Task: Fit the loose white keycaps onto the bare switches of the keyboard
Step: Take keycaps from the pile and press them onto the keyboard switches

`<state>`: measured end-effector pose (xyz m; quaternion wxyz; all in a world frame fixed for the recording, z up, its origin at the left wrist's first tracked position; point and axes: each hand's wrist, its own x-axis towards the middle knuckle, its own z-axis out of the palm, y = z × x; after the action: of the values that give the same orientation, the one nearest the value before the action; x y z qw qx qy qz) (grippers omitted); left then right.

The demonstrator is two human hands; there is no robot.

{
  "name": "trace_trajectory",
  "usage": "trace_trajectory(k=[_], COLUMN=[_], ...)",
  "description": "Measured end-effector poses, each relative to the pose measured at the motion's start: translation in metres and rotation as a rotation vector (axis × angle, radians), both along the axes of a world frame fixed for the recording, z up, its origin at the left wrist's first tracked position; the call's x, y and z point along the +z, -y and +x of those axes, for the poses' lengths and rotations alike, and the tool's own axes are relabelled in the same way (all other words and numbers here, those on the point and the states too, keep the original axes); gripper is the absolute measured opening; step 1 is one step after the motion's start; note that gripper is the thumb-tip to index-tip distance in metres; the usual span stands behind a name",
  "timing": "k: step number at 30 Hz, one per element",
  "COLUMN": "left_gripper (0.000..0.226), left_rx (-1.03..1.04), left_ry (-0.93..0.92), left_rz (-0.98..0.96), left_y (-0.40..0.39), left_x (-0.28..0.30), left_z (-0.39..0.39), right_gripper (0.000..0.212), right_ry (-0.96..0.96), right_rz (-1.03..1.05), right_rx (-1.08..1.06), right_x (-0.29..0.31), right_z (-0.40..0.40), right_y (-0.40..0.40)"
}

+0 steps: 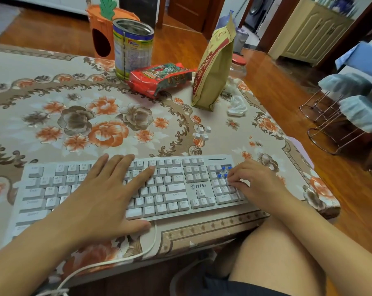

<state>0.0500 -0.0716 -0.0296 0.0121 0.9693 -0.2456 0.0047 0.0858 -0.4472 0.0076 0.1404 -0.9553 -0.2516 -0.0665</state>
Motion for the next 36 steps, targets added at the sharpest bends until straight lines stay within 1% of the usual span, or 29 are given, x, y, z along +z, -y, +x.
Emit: trace_trajectory(k=[4,8,10,13,14,17,22,24,25,26,28,29,31,33,36], left_gripper=[0.111,0.111,0.111,0.111,0.111,0.111,0.111,0.111,0.111,0.111,0.112,0.112,0.112,0.113,0.112], left_rx=[-0.002,0.002,0.005,0.006,0.005,0.002,-0.003,-0.002,-0.003,-0.003,-0.001,0.001,0.003,0.008,0.01], left_ry=[0.002,-0.015,-0.018,-0.008,-0.005,0.004,0.009,-0.007,-0.013,-0.014,-0.007,-0.011,-0.028,-0.035,-0.029], left_rz=[-0.001,-0.007,-0.008,-0.006,-0.002,0.009,0.017,0.011,0.009,0.008,0.002,0.001,0.004,-0.002,-0.009], left_y=[0.0,0.0,0.0,0.0,0.0,0.001,0.002,0.001,0.001,0.002,0.002,0.002,0.001,0.001,0.002], left_x=[0.0,0.0,0.001,0.0,0.0,0.001,0.001,0.001,0.002,0.003,0.004,0.004,0.004,0.004,0.004], left_z=[0.001,0.0,-0.001,-0.001,-0.001,0.0,0.002,0.001,0.001,0.0,-0.001,-0.001,-0.001,-0.002,-0.003], right_gripper=[0.011,0.026,0.032,0.021,0.021,0.027,0.044,0.049,0.05,0.048,0.044,0.048,0.055,0.055,0.048], right_ry=[0.027,0.056,0.006,-0.075,-0.092,-0.167,-0.26,-0.287,-0.318,-0.363,-0.488,-0.548,-0.598,-0.536,-0.372], right_rz=[-0.063,-0.117,-0.102,-0.103,-0.127,-0.24,-0.443,-0.477,-0.467,-0.395,-0.184,-0.107,-0.062,0.034,0.225], right_rx=[0.055,0.014,-0.038,-0.11,-0.12,-0.14,-0.184,-0.195,-0.218,-0.275,-0.412,-0.446,-0.433,-0.455,-0.558], right_x=[0.001,-0.002,-0.001,0.003,0.005,0.011,0.013,0.012,0.013,0.016,0.024,0.03,0.041,0.052,0.059], right_z=[-0.003,-0.004,-0.007,-0.016,-0.019,-0.017,-0.007,-0.015,-0.016,-0.014,-0.001,0.005,0.009,0.009,0.03], right_y=[-0.001,0.002,0.004,0.004,0.003,-0.005,-0.021,-0.021,-0.021,-0.021,-0.02,-0.02,-0.019,-0.016,-0.009])
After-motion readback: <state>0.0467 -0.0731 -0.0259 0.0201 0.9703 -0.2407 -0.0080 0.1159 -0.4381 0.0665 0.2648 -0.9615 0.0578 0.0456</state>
